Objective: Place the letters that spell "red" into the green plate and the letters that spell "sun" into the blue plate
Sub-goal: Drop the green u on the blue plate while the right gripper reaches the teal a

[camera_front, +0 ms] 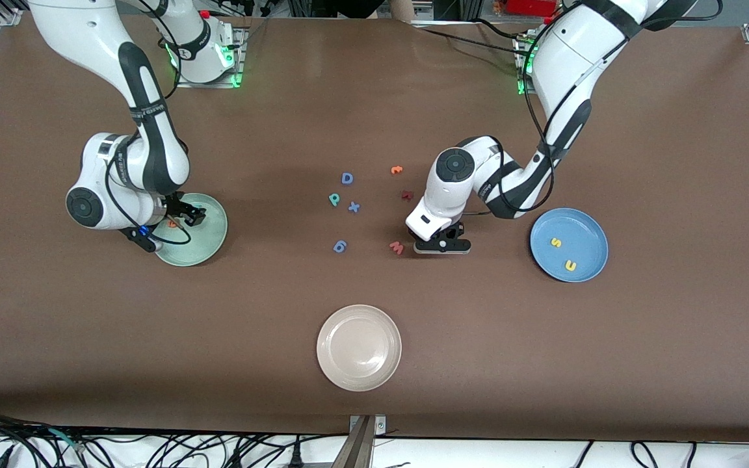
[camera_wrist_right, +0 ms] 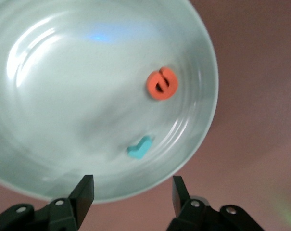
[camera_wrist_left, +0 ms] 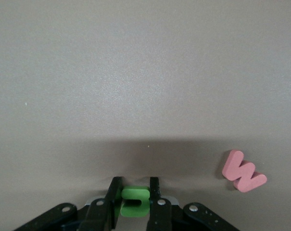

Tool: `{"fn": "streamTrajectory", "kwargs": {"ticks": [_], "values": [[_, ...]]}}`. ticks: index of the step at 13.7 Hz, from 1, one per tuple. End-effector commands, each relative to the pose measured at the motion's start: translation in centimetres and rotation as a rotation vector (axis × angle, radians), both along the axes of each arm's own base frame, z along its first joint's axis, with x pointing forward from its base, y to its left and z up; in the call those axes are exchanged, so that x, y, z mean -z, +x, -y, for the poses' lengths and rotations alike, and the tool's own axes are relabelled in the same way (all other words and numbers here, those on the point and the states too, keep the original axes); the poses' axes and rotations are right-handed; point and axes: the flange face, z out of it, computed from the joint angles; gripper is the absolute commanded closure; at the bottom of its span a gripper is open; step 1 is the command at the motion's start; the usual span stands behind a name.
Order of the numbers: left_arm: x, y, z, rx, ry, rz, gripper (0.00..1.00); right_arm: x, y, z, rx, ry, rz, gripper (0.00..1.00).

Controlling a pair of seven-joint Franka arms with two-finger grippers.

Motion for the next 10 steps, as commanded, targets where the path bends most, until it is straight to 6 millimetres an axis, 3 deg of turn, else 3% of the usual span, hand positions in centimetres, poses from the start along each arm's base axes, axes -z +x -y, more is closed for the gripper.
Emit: {"fn": "streamTrajectory", "kwargs": {"ticks": [1,3,6,9,10], "values": [[-0.6,1.0,-0.3,-0.008,0.054,0.009,0.8,-3.1,0.0,-2.9,0.048,0.04,0.011,0.26],[-2.0,2.5,-1.5,-0.017,0.12,-0.022,0.8,-4.1,0.1,-6.5,0.086,0.03,0.016,0.25],[-4.2,5.6,-5.1,0.014,0.132,-0.086,0.8,-6.0,0.4,-12.4,0.158,0.01,0.033,0.15],[-6.8,8.7,-10.2,0.099,0.129,-0.198,0.8,-7.3,0.4,-18.2,0.22,0.003,0.06,0.02],[-7.5,9.5,-11.7,0.138,0.119,-0.234,0.8,-7.5,0.2,-20.1,0.236,0.005,0.074,0.02]]}}
